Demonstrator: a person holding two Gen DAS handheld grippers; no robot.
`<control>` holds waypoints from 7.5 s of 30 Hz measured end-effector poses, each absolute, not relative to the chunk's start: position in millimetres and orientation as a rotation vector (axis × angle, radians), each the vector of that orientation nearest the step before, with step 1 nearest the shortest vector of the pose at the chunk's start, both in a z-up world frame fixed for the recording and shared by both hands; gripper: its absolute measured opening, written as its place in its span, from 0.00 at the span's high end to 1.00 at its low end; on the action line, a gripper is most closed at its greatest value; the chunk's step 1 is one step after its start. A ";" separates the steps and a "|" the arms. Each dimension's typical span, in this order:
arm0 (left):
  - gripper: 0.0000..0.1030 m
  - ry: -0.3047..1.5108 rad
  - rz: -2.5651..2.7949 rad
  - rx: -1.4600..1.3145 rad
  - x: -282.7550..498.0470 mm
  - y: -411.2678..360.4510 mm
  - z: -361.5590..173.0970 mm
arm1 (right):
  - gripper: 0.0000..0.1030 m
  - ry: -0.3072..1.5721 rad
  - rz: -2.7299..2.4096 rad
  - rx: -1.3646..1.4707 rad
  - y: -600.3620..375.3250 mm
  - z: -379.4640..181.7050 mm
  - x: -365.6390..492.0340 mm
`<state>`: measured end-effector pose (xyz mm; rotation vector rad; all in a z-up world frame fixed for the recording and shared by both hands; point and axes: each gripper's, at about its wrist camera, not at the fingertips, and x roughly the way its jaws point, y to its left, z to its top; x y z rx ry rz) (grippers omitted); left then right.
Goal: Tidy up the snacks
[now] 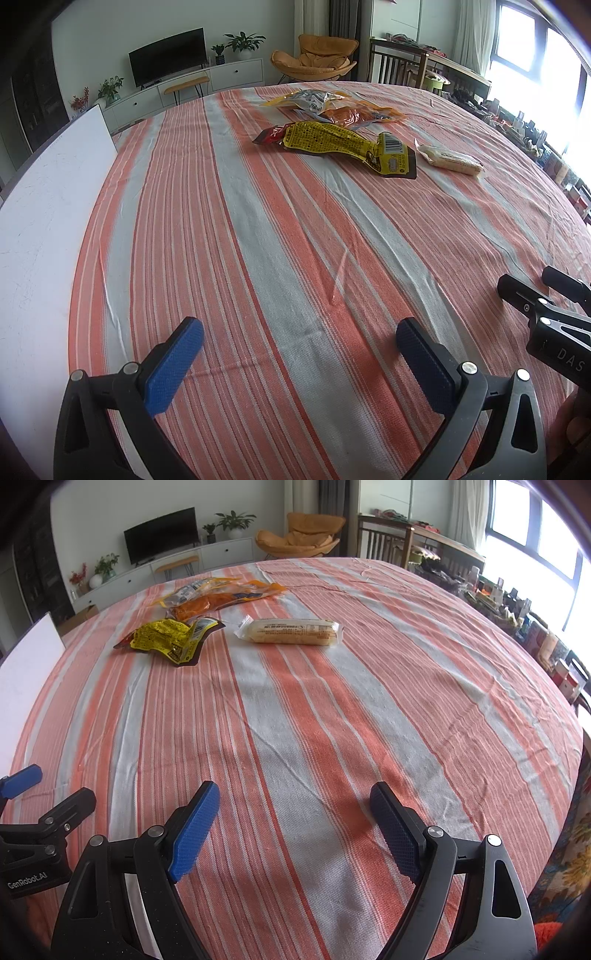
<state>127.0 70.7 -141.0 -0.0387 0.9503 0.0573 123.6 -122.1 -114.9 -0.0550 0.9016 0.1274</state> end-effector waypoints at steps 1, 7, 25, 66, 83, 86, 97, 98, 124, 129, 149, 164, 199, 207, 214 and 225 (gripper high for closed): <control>0.00 0.950 0.057 -0.039 127.0 70.7 -141.0 | 0.17 0.902 0.127 -0.055 -121.9 -114.8 123.6; 0.00 0.950 0.057 -0.038 127.2 70.5 -141.0 | 0.17 0.902 0.127 -0.055 -122.0 -114.8 123.6; 0.00 0.950 0.058 -0.038 127.4 70.4 -141.2 | 0.17 0.902 0.128 -0.054 -122.4 -114.7 123.6; 0.00 0.951 0.058 -0.037 127.7 70.8 -141.2 | 0.17 0.902 0.128 -0.054 -122.7 -114.4 123.5; 0.00 1.056 -0.042 -0.308 253.4 78.0 -81.5 | 0.15 0.904 0.132 -0.053 -124.0 -114.6 122.9; 0.01 1.078 0.037 -0.353 300.8 78.8 -89.2 | 0.16 0.904 0.132 -0.053 -123.5 -114.5 123.0; 0.00 1.086 0.279 -0.175 337.4 67.5 -139.0 | 0.14 0.907 0.139 -0.055 -122.9 -114.8 123.9; 0.00 1.075 0.273 -0.170 333.8 70.8 -140.5 | 0.13 0.908 0.139 -0.055 -123.0 -115.0 123.9; 0.16 0.965 0.006 -0.029 147.5 59.8 -133.2 | 0.13 0.908 0.139 -0.053 -123.1 -114.8 124.1; 0.02 0.956 0.008 -0.015 150.7 60.7 -138.7 | 0.13 0.908 0.139 -0.054 -123.1 -114.9 124.2; 0.00 0.955 0.010 -0.019 152.0 62.2 -139.5 | 0.13 0.908 0.139 -0.053 -123.6 -114.8 123.9; 0.00 0.957 0.080 -0.053 150.0 87.6 -140.0 | 0.13 0.908 0.139 -0.053 -123.6 -114.9 124.0; 0.00 0.955 0.079 -0.053 150.6 87.4 -140.4 | 0.13 0.908 0.139 -0.052 -123.6 -115.0 124.4; 0.00 0.955 0.079 -0.053 150.5 87.2 -140.4 | 0.13 0.908 0.138 -0.052 -123.7 -115.3 124.6; 0.00 0.955 0.079 -0.053 150.5 87.3 -140.5 | 0.13 0.908 0.138 -0.052 -123.6 -115.0 124.5; 0.00 0.955 0.078 -0.054 150.5 87.4 -140.6 | 0.13 0.908 0.140 -0.051 -123.4 -115.1 124.5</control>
